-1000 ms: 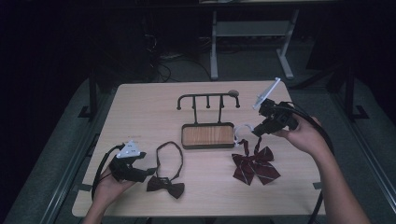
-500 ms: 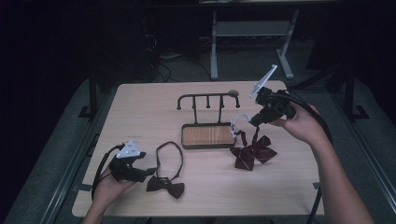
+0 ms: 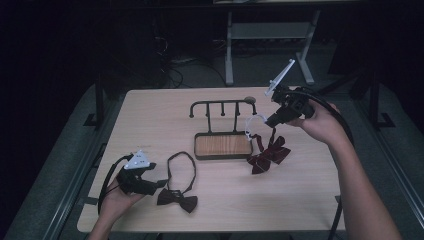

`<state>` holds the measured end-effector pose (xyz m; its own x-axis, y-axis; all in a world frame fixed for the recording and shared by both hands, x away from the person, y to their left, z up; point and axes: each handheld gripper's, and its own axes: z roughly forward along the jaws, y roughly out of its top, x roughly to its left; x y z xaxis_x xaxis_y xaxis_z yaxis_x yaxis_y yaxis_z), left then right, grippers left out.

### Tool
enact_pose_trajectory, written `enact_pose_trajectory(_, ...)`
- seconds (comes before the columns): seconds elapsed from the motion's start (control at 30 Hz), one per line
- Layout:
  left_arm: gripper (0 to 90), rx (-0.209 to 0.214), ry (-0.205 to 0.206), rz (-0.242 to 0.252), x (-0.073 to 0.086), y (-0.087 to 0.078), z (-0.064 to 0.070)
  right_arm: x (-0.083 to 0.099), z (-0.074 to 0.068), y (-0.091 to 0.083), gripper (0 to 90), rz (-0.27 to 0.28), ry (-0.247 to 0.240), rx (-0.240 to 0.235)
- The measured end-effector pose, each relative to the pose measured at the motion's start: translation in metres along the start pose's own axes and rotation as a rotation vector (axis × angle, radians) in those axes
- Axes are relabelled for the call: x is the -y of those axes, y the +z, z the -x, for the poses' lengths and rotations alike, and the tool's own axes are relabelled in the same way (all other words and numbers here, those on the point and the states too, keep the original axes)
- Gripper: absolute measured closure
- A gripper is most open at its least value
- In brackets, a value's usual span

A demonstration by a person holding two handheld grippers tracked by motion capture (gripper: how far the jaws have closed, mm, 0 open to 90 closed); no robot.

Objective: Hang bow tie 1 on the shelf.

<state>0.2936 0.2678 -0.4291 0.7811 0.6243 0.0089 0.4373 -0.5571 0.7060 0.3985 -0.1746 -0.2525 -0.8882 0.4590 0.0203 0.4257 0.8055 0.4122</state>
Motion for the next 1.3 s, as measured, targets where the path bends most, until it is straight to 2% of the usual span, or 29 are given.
enact_pose_trajectory(0.53, 24.3, 0.005, 0.002, -0.002, 0.0, 0.0, 0.0, -0.016, 0.021, 0.0, 86.9, -0.021, 0.037, 0.01)
enact_pose_trajectory(0.8, 24.3, 0.006, 0.002, -0.002, 0.0, 0.0, 0.0, -0.019, 0.037, 0.005, 86.8, -0.033, 0.08, 0.012)
enact_pose_trajectory(1.3, 24.2, 0.01, 0.005, -0.005, -0.001, 0.001, 0.0, -0.021, 0.049, 0.014, 86.3, -0.047, 0.12, 0.019)
